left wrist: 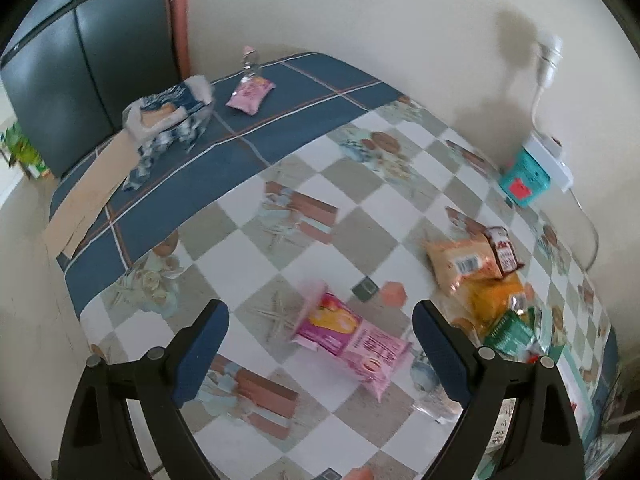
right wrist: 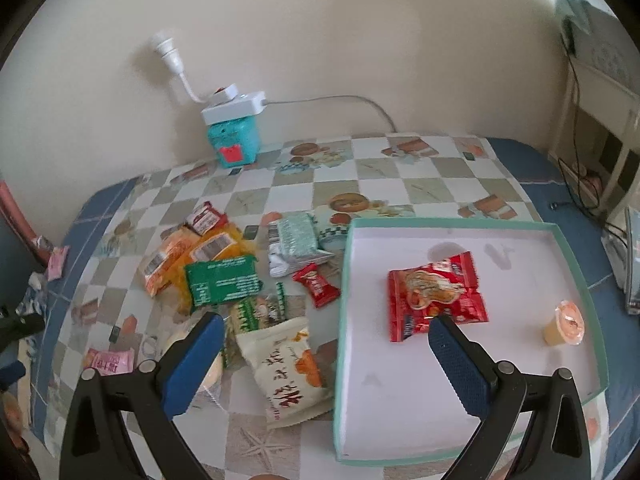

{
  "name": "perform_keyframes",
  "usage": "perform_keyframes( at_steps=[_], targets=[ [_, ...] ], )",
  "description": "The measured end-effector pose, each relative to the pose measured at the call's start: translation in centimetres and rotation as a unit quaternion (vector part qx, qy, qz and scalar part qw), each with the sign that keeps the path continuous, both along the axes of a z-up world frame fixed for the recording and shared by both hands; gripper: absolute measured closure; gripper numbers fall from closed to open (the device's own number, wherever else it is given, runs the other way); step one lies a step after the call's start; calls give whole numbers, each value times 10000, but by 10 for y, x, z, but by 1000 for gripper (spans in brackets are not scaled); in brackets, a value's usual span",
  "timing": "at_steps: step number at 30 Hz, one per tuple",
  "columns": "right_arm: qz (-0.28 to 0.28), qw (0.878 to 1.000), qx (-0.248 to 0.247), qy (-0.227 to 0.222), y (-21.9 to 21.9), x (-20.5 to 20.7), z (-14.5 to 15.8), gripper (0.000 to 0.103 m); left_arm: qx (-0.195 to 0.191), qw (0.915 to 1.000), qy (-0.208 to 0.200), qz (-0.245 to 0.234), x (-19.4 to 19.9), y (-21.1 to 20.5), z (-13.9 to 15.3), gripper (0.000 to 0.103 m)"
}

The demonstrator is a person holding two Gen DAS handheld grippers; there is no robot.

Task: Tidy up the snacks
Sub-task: 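Move both tools back toward the snack pile, then grasp the pink bread pack with the left tool while the right tool grasps the wrapped bun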

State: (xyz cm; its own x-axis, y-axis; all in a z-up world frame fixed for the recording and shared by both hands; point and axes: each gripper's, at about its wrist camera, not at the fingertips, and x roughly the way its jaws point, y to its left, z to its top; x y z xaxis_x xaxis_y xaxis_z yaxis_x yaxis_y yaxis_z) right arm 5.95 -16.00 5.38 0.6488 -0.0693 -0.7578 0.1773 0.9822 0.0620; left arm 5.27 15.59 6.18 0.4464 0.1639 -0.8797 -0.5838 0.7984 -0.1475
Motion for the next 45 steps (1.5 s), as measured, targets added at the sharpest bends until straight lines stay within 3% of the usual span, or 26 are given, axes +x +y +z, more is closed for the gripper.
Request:
perform_keyframes(
  at_steps=[11,16,20,27,30,34,40,45],
  targets=[
    [510,9962,510,485,36,13,-26,1,-548,9980,297,-52,7,13,-32,10],
    [734,9949,283,630,61,15,-39,1,-1133,9918,596,22,16,11,-64,10],
    [791,9939,240,735,66,17,-47,1,-1334,9878,789,159,25,9,-85,10],
    [763,9934,232,819,64,21,-54,1,-1310,9884,745,168,43,1,-99,10],
    [720,9936,229,841,62,23,-55,1,-1116,9907,772,40,50,-7,-101,10],
    [651,9937,250,880,58,24,-55,1,-796,9919,899,-419,64,-24,-104,10],
    [645,9936,259,893,57,24,-55,1,-993,9839,690,-1313,74,-52,-97,10],
    [588,9936,292,916,53,24,-58,1,-691,9859,869,-1256,84,-57,-99,10]
  ],
)
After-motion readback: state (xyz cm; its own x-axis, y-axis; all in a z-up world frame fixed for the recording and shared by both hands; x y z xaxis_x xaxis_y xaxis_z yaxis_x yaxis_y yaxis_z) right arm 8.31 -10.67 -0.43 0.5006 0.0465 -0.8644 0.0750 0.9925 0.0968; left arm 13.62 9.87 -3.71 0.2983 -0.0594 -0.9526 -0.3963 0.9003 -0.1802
